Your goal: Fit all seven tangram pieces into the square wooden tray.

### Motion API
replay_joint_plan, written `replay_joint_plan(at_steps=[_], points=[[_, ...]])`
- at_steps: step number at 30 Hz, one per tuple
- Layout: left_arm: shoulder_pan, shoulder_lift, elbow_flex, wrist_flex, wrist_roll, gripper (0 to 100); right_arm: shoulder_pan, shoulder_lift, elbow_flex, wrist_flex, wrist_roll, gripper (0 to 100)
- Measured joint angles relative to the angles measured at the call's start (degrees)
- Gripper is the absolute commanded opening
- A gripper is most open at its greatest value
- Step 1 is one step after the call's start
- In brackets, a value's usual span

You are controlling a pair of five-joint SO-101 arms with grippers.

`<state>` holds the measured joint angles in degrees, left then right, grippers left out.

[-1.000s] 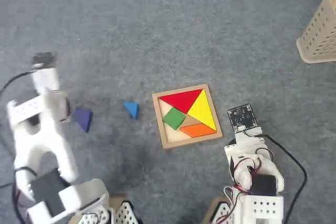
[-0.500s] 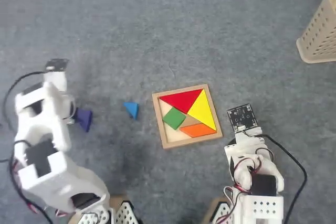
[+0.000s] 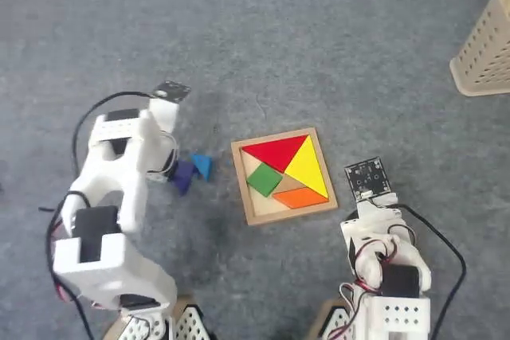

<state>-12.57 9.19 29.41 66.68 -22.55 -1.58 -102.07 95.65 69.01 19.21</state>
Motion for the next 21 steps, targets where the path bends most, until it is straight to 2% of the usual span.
replay_joint_plan(at_steps=[4, 7, 14, 17, 21], points=[[0.26, -0.97, -2.64, 2.02, 4.66, 6, 0.0, 0.0, 0.0, 0.0, 0.0, 0.6], [0.26, -6.42, -2.64, 2.55, 7.74, 7, 0.0, 0.0, 0.0, 0.0, 0.0, 0.6], [5.36, -21.45, 5.8, 0.0, 13.8, 18, 0.0, 0.0, 0.0, 0.0, 0.0, 0.6], [6.51, -20.92, 9.41, -4.66, 15.82, 19, 0.0, 0.0, 0.0, 0.0, 0.0, 0.6], [6.42, -13.71, 9.32, -8.0, 16.7, 18, 0.0, 0.0, 0.0, 0.0, 0.0, 0.6]])
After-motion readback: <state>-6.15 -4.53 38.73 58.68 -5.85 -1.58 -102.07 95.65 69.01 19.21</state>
